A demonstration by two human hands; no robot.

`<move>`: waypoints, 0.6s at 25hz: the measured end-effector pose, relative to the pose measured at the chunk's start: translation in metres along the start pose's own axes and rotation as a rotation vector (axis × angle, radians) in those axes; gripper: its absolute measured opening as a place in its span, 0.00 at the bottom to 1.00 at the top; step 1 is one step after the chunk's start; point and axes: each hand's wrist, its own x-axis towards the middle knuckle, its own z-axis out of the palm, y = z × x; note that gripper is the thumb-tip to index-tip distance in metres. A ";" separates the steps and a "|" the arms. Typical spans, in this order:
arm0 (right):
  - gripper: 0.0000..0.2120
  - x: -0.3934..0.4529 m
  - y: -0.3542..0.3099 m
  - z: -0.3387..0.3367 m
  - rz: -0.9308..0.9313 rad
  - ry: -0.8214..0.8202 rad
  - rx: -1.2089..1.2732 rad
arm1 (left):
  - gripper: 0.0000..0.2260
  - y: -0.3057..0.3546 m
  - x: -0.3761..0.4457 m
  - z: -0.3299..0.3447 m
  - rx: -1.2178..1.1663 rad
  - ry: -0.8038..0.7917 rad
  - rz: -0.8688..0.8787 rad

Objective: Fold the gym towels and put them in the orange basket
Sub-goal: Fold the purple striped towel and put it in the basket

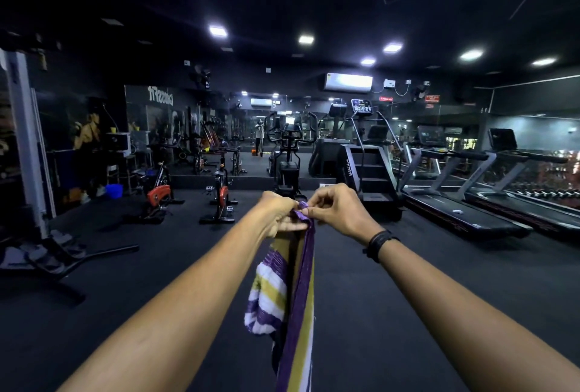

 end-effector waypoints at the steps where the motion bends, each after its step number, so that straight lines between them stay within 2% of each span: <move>1: 0.07 0.000 0.002 0.001 -0.006 0.010 0.020 | 0.04 -0.001 0.001 -0.001 0.023 0.008 0.001; 4: 0.05 -0.004 0.004 0.006 -0.022 -0.005 0.050 | 0.03 -0.001 0.002 0.000 0.044 -0.001 -0.020; 7: 0.04 -0.010 0.006 0.009 -0.105 -0.014 0.016 | 0.08 0.002 -0.003 0.001 -0.006 -0.130 -0.088; 9: 0.01 -0.011 0.008 0.006 -0.135 -0.076 0.035 | 0.08 0.000 -0.004 -0.001 0.005 -0.177 -0.098; 11: 0.05 -0.010 0.010 -0.003 -0.042 -0.180 0.253 | 0.09 -0.005 -0.002 -0.006 0.033 -0.163 -0.078; 13: 0.05 -0.008 0.015 -0.016 0.072 -0.178 0.441 | 0.11 -0.003 0.001 -0.014 0.164 -0.182 0.013; 15: 0.07 -0.010 0.025 -0.025 0.081 -0.125 0.374 | 0.12 0.008 0.000 -0.022 0.332 -0.293 0.094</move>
